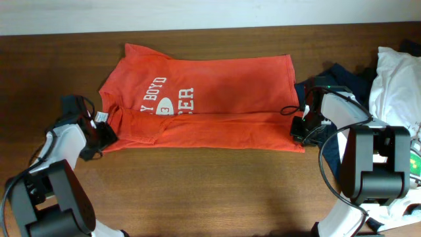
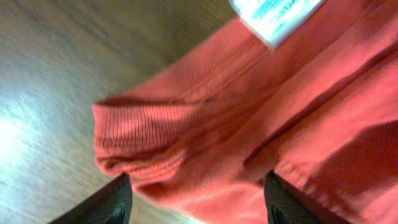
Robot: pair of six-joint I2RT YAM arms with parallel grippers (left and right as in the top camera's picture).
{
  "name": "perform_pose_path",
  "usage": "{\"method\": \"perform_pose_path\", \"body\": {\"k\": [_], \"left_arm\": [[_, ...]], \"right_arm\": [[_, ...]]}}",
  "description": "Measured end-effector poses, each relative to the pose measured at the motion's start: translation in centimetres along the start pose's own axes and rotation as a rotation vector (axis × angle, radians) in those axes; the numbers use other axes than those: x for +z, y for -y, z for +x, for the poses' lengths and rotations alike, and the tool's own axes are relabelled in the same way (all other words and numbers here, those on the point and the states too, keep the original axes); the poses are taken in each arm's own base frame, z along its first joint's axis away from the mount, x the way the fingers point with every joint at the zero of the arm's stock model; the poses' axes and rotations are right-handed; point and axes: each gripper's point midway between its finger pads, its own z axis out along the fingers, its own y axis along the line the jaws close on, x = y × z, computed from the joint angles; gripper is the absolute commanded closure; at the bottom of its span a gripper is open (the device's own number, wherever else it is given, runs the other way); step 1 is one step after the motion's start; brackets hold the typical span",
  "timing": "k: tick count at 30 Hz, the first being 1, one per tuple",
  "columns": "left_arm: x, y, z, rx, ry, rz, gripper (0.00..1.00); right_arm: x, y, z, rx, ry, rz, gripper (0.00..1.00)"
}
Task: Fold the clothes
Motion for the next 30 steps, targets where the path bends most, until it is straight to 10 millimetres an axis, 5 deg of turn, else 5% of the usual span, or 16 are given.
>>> {"method": "perform_pose_path", "body": {"k": [2, 5, 8, 11, 13, 14, 16, 20, 22, 25, 28, 30], "left_arm": [[1.0, -0.5, 0.6, -0.003, 0.016, -0.017, 0.96], [1.1, -1.6, 0.7, -0.008, 0.021, -0.076, 1.0], [0.6, -5.2, 3.1, -0.129, -0.08, -0.182, 1.0], [-0.3, -9.7, 5.8, -0.301, -0.194, -0.254, 1.0], [-1.2, -11.2, 6.7, -0.379, -0.215, -0.273, 0.84], [-1.4, -11.0, 6.5, -0.384, -0.206, -0.264, 0.61], [-2.6, -10.8, 5.7, -0.379, -0.16, -0.24, 0.46], [-8.2, -7.6, 2.6, -0.337, 0.059, -0.045, 0.39], [-9.6, -3.9, 1.9, -0.19, 0.112, 0.049, 0.39], [-8.6, 3.7, 3.8, 0.128, 0.072, 0.137, 0.39], [-5.6, 7.8, 7.4, 0.331, -0.063, 0.142, 0.47], [-3.0, 8.7, 10.1, 0.415, -0.173, 0.106, 0.47]], "right_arm": [[0.0, 0.0, 0.1, 0.0, -0.006, 0.002, 0.79], [0.0, 0.1, 0.3, 0.0, -0.013, 0.004, 0.79], [0.1, 0.3, 0.9, 0.001, -0.042, 0.012, 0.79], [0.6, 1.3, 5.3, 0.01, -0.228, 0.051, 0.79], [0.8, 1.6, 6.7, 0.014, -0.293, 0.064, 0.79], [0.8, 1.6, 6.7, 0.014, -0.293, 0.063, 0.76], [0.4, 1.6, 6.6, 0.014, -0.277, 0.059, 0.45], [-6.2, 0.2, 2.5, -0.002, 0.005, -0.021, 0.51], [-6.2, -0.5, 2.2, -0.029, 0.016, -0.058, 0.51], [-6.3, -1.4, 2.3, -0.063, 0.01, -0.112, 0.61], [-5.8, -1.6, 2.4, -0.071, 0.006, -0.124, 0.63], [-4.4, -1.9, 2.3, -0.082, 0.022, -0.138, 0.63]]}}
